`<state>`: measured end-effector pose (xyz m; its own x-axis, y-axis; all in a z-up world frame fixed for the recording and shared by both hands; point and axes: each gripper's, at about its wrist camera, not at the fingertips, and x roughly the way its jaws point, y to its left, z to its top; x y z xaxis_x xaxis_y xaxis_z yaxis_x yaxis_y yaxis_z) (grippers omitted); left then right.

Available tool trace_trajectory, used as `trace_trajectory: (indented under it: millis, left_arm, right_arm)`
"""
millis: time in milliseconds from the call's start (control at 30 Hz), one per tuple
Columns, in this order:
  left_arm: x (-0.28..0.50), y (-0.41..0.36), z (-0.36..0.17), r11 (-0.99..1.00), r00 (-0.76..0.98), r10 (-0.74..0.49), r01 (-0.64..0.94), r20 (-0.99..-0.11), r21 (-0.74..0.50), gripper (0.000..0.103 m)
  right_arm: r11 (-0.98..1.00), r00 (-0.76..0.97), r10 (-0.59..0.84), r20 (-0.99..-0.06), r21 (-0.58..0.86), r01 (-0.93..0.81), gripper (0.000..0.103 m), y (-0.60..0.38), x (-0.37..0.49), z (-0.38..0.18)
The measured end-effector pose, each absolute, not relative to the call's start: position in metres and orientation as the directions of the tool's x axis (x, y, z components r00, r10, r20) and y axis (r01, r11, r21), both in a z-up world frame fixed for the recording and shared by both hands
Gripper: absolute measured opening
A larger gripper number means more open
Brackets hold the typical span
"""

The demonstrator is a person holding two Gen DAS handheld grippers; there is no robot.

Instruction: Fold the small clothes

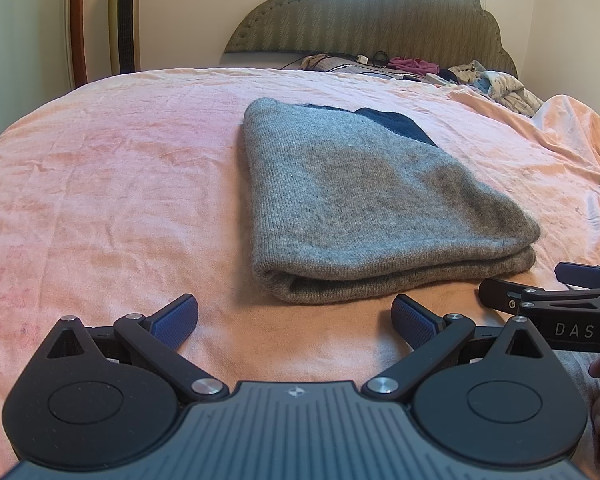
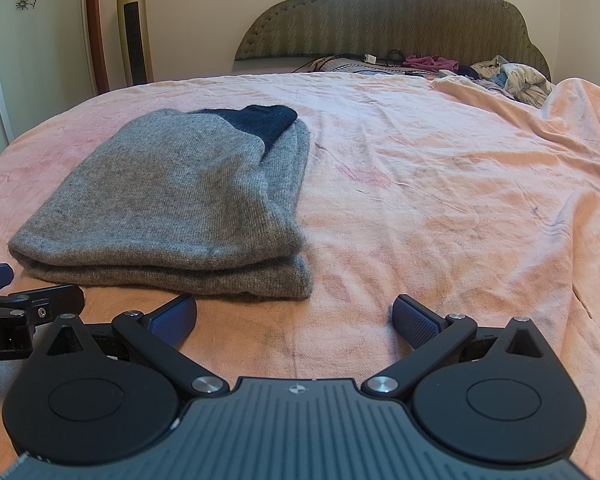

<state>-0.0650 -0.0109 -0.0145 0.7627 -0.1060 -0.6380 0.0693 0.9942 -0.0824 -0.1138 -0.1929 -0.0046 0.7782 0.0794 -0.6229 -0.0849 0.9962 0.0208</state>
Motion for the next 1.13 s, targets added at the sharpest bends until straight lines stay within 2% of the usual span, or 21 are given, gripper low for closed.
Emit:
trace_trajectory:
  millis: [300,833,1033,1133]
  left_arm:
    - [-0.064,-0.019,-0.014,0.997,0.751,-0.074,0.066,-0.656,-0.037,0.103]
    - [-0.062,-0.018,-0.011,0.996,0.733,-0.084,0.064,-0.675,-0.055,0.103]
    - [-0.075,-0.011,-0.006,0.996,0.781,-0.074,0.03,-0.621,-0.08,0.103]
    - [-0.075,0.004,0.009,0.99,0.786,-0.124,0.054,-0.606,-0.132,0.103]
  right_arm:
    - [0.996,0.777,0.076,-0.625,0.017,-0.084,0.103,-0.191,-0.114,-0.004]
    - [0.996,0.777,0.076,-0.625,0.018,-0.084,0.103,-0.191,-0.114,-0.004]
    - [0.996,0.777,0.076,-0.625,0.018,-0.084,0.103,-0.192,-0.114,-0.004]
    - [0.995,0.776,0.091,-0.624,0.03,-0.093,0.103,-0.195,-0.115,-0.002]
